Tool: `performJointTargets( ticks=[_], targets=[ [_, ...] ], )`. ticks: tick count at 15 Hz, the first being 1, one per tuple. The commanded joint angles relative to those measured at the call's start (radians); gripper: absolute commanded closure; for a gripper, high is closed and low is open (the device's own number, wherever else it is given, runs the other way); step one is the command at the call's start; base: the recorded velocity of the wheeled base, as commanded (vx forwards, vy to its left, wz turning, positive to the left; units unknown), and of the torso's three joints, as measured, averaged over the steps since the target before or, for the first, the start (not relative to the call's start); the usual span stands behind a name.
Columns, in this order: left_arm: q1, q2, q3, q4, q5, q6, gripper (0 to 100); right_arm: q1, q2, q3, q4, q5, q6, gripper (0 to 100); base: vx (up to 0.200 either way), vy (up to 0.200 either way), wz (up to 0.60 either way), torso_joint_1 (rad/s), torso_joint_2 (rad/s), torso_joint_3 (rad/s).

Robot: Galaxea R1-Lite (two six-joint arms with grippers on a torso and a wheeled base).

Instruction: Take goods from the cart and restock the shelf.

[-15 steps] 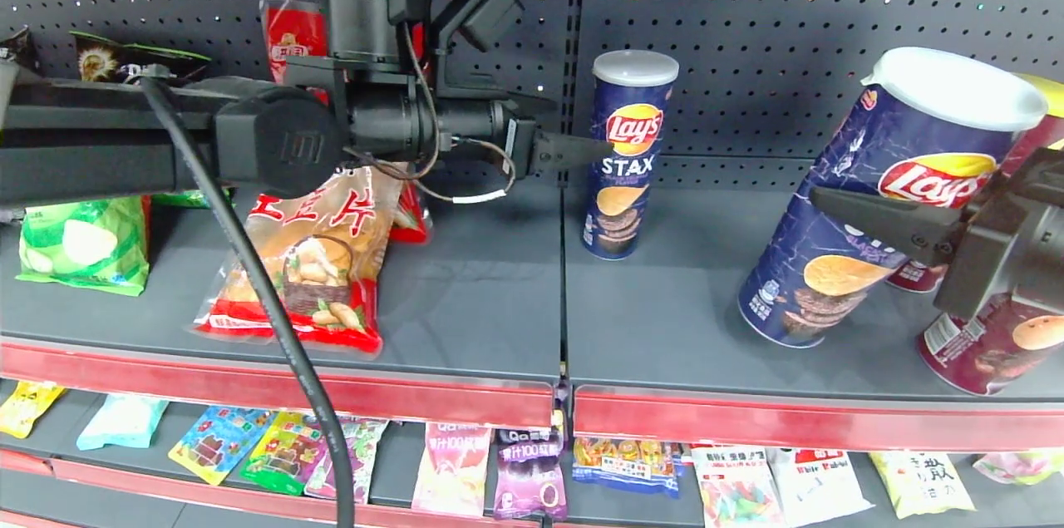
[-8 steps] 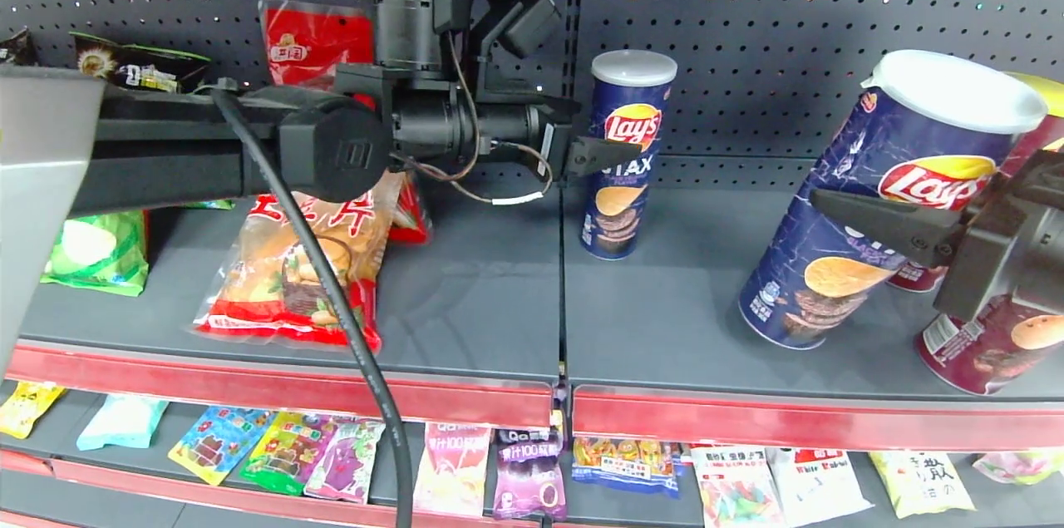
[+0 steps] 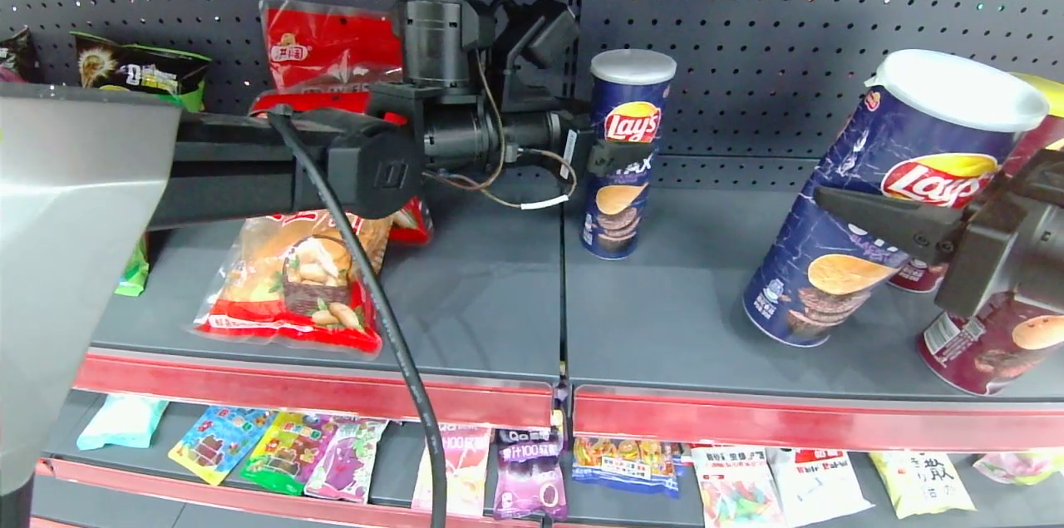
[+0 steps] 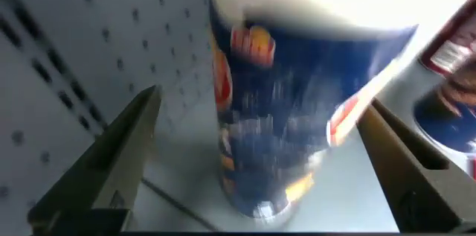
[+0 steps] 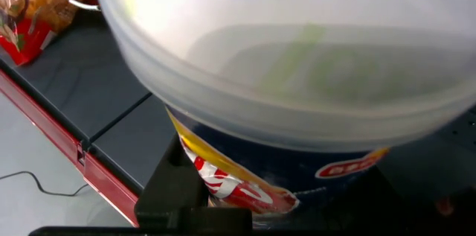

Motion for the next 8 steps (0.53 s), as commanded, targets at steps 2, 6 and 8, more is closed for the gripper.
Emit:
performJointTargets(
  ticks=[2, 6, 8],
  targets=[
    [-0.009, 0.031, 0.000, -0.034, 0.014, -0.024, 100, -0.002, -0.002, -0.001, 0.000, 0.001, -0.001, 100, 0.000, 0.000, 0.00, 0.000, 0.00, 0.000],
    [-0.036, 0.022, 0.002, -0.048, -0.012, -0.096, 100, -0.002, -0.001, -0.001, -0.001, 0.001, -0.001, 100, 0.000, 0.000, 0.00, 0.000, 0.00, 0.000],
    [-0.036, 0.004, 0.008, -0.054, -0.018, -0.094, 100, -0.002, -0.002, -0.001, 0.000, 0.001, -0.001, 100, 0.000, 0.000, 0.00, 0.000, 0.00, 0.000]
  ],
)
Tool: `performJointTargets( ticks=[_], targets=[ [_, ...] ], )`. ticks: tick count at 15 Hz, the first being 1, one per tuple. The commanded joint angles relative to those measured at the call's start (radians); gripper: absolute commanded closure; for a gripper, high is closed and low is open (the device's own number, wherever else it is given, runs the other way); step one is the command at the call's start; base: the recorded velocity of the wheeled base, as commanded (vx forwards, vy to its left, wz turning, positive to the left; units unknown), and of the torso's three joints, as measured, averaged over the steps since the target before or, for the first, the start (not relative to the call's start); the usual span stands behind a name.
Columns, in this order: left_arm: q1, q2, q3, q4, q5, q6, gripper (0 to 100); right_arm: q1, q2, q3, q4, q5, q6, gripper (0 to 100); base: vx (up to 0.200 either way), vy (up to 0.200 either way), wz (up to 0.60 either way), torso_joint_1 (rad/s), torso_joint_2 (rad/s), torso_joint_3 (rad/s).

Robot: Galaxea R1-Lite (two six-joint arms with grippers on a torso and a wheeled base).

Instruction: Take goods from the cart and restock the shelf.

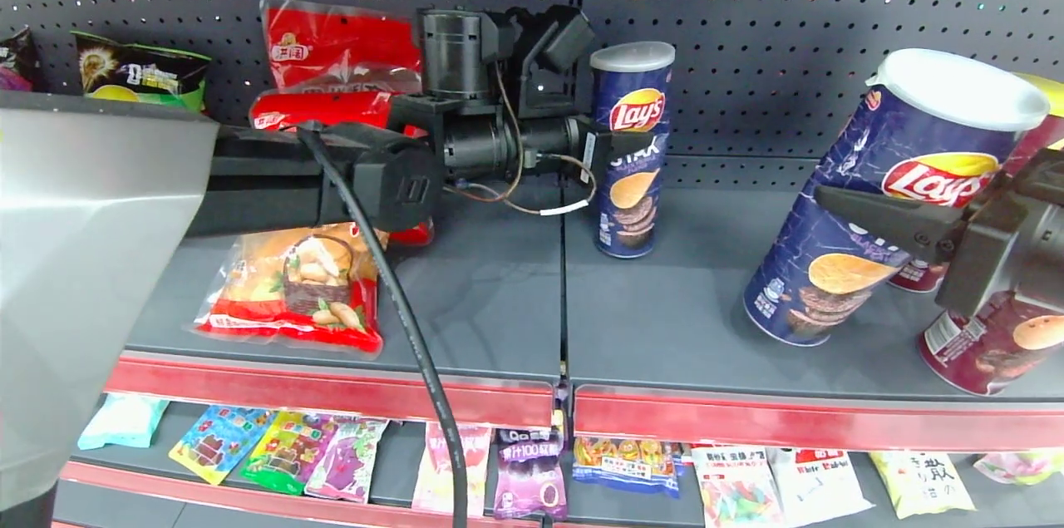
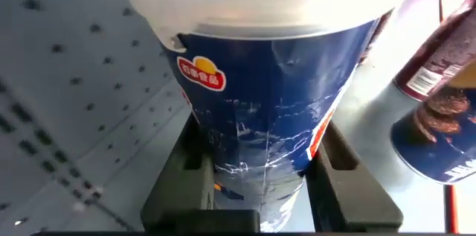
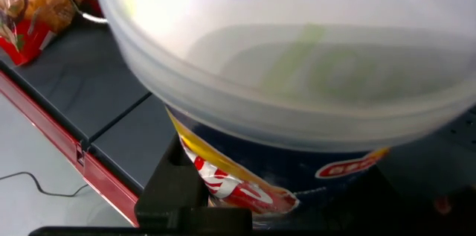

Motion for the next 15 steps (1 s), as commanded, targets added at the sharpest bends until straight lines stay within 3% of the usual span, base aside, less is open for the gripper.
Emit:
performJointTargets(
  ticks=[1, 4, 9, 11, 15],
  targets=[
    [-0.002, -0.033, 0.010, 0.001, -0.007, 0.007, 100, 0.000, -0.001, 0.000, -0.001, 0.000, 0.000, 100, 0.000, 0.000, 0.00, 0.000, 0.00, 0.000],
    [-0.002, -0.093, 0.074, 0.007, -0.030, 0.062, 100, 0.000, -0.001, -0.002, 0.000, 0.000, 0.000, 100, 0.000, 0.000, 0.00, 0.000, 0.00, 0.000],
    [-0.018, -0.288, 0.361, 0.056, -0.023, 0.067, 100, 0.000, -0.003, 0.001, 0.000, 0.000, 0.000, 100, 0.000, 0.000, 0.00, 0.000, 0.00, 0.000],
    [-0.033, -0.318, 0.411, 0.053, -0.023, 0.068, 100, 0.000, -0.004, 0.004, 0.000, -0.001, 0.000, 100, 0.000, 0.000, 0.00, 0.000, 0.00, 0.000],
    [-0.062, -0.320, 0.416, 0.050, -0.061, 0.065, 100, 0.000, -0.006, 0.004, 0.000, 0.000, 0.000, 100, 0.000, 0.000, 0.00, 0.000, 0.00, 0.000]
  ],
)
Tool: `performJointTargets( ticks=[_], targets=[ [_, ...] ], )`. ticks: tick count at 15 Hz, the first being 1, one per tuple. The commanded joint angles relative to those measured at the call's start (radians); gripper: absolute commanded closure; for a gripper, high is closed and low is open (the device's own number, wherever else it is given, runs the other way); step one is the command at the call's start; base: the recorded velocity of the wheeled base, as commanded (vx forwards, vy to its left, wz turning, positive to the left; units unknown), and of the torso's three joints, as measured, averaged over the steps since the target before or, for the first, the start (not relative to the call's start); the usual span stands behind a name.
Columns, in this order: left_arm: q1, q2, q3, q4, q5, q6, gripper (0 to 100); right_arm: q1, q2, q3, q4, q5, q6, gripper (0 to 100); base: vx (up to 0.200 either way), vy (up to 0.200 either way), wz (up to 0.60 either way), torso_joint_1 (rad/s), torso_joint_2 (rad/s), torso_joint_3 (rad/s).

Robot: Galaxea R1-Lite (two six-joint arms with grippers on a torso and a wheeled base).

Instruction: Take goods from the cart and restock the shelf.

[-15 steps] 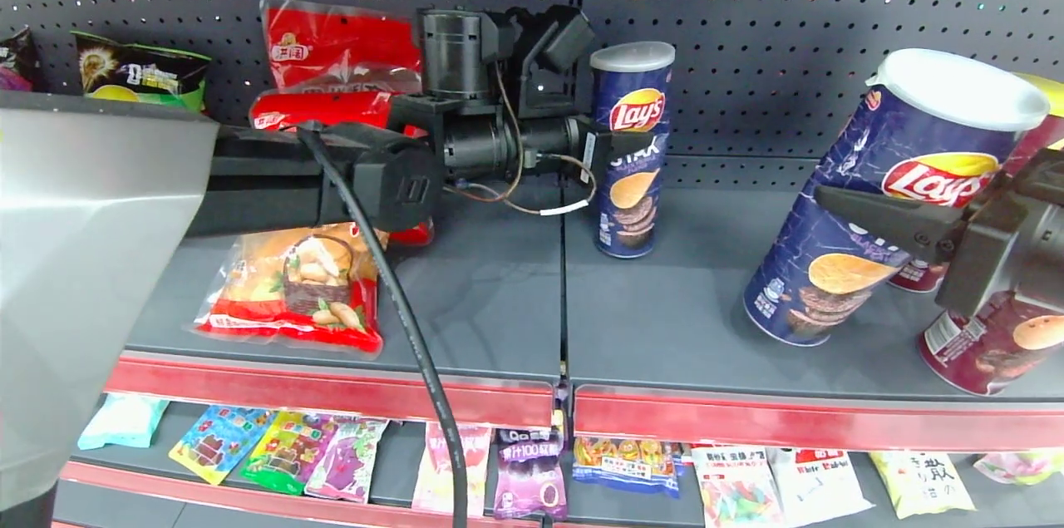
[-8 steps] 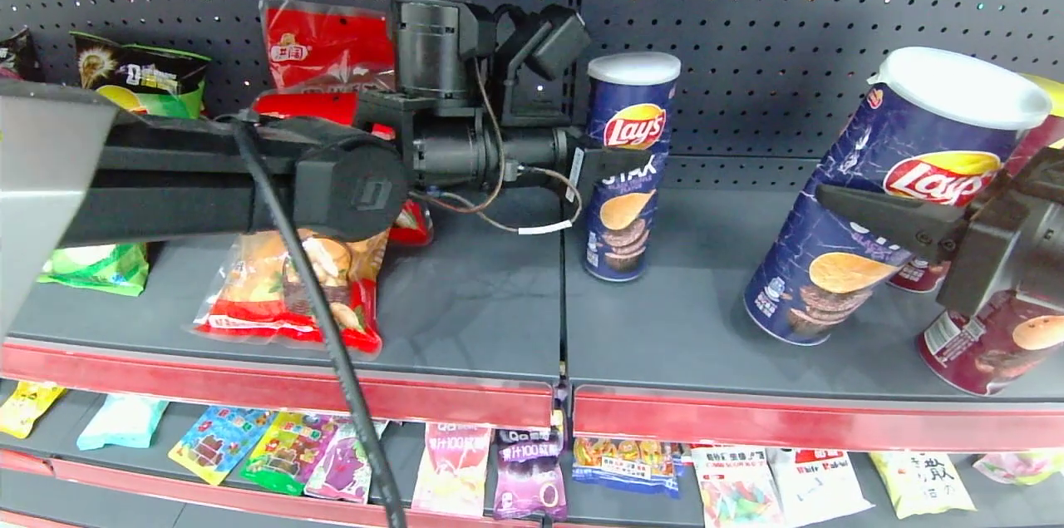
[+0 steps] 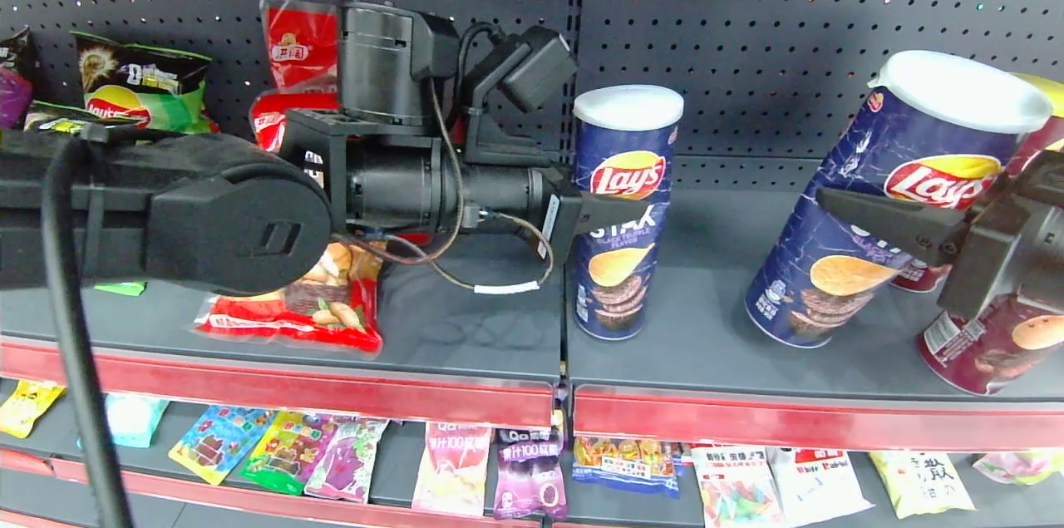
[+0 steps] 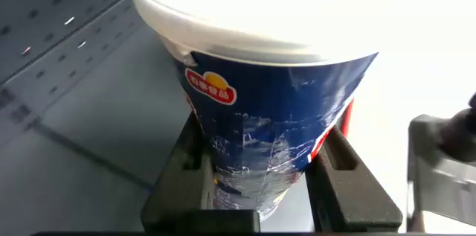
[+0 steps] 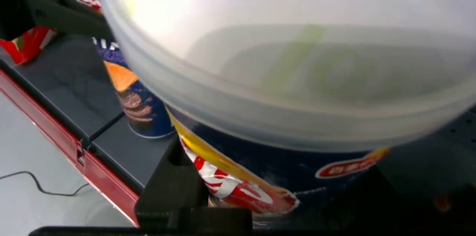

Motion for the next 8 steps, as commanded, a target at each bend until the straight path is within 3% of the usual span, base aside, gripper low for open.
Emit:
performJointTargets(
  ticks=[1, 8],
  targets=[
    [-0.009, -0.016, 0.012, -0.004, -0.016, 0.001, 100, 0.001, -0.002, 0.000, 0.000, 0.000, 0.000, 100, 0.000, 0.000, 0.00, 0.000, 0.00, 0.000],
    [-0.020, -0.011, 0.049, -0.004, -0.080, 0.036, 100, 0.001, -0.002, 0.000, 0.000, 0.000, 0.000, 100, 0.000, 0.000, 0.00, 0.000, 0.00, 0.000]
  ],
)
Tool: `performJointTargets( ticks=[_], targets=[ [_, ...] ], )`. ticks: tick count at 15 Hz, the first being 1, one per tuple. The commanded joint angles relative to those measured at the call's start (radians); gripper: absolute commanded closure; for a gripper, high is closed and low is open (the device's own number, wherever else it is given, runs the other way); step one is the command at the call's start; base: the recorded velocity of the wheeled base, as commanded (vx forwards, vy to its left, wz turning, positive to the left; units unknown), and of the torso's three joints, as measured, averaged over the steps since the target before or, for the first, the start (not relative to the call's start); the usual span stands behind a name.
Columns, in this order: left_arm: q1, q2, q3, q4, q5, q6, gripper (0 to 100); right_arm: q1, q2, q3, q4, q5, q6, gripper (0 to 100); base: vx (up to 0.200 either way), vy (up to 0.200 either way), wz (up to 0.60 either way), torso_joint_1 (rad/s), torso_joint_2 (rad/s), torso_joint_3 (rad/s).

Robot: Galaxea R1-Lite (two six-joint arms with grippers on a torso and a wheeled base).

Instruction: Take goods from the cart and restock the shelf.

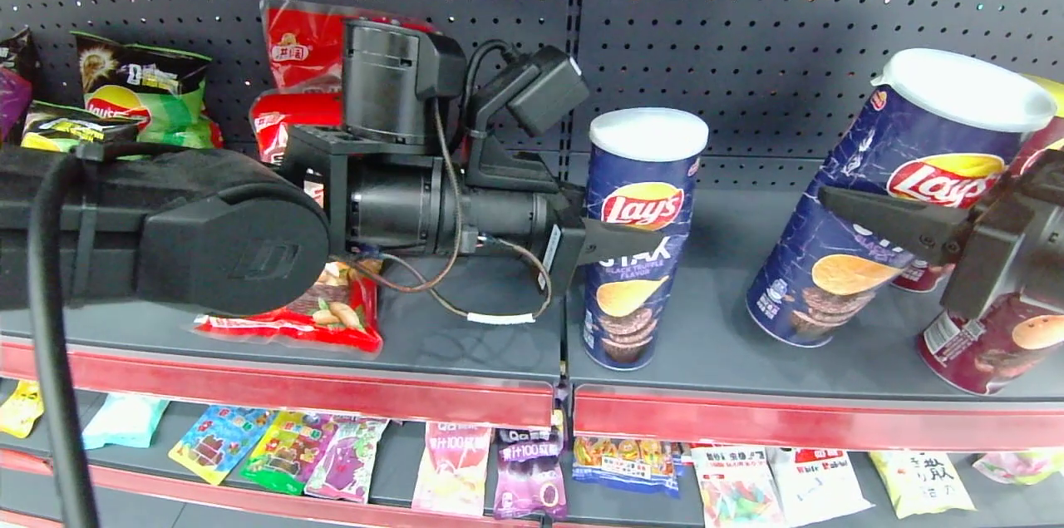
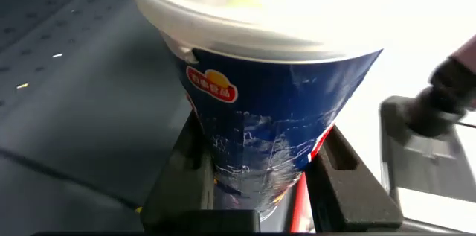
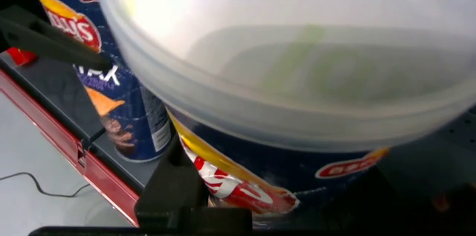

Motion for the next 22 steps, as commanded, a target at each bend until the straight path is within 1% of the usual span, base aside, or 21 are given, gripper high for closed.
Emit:
performJointTargets(
  ticks=[1, 7, 9, 18, 19, 21, 22],
  targets=[
    [-0.002, 0.001, 0.012, 0.001, -0.006, 0.001, 100, 0.000, 0.002, 0.000, -0.001, 0.000, 0.000, 100, 0.000, 0.000, 0.00, 0.000, 0.00, 0.000],
    [-0.016, -0.007, 0.028, 0.001, -0.020, -0.001, 100, 0.000, 0.006, 0.000, -0.001, 0.000, 0.000, 100, 0.000, 0.000, 0.00, 0.000, 0.00, 0.000],
    [-0.021, -0.007, 0.032, 0.002, -0.037, -0.001, 100, 0.000, 0.005, 0.000, -0.001, 0.000, 0.000, 100, 0.000, 0.000, 0.00, 0.000, 0.00, 0.000],
    [-0.027, -0.011, 0.077, -0.001, -0.038, 0.001, 100, 0.000, 0.008, -0.002, -0.001, 0.002, 0.000, 100, 0.000, 0.000, 0.00, 0.000, 0.00, 0.000],
    [-0.027, -0.011, 0.078, -0.015, -0.037, 0.001, 0, 0.000, 0.011, -0.002, -0.001, 0.002, 0.000, 100, 0.000, 0.000, 0.00, 0.000, 0.00, 0.000],
    [-0.027, -0.010, 0.095, -0.057, -0.034, -0.001, 0, 0.000, 0.028, -0.006, -0.002, 0.003, 0.000, 100, 0.000, 0.000, 0.00, 0.000, 0.00, 0.000],
    [-0.027, -0.011, 0.127, -0.099, -0.032, -0.001, 0, 0.000, 0.049, -0.023, -0.002, 0.003, 0.001, 100, 0.000, 0.000, 0.00, 0.000, 0.00, 0.000]
  ],
)
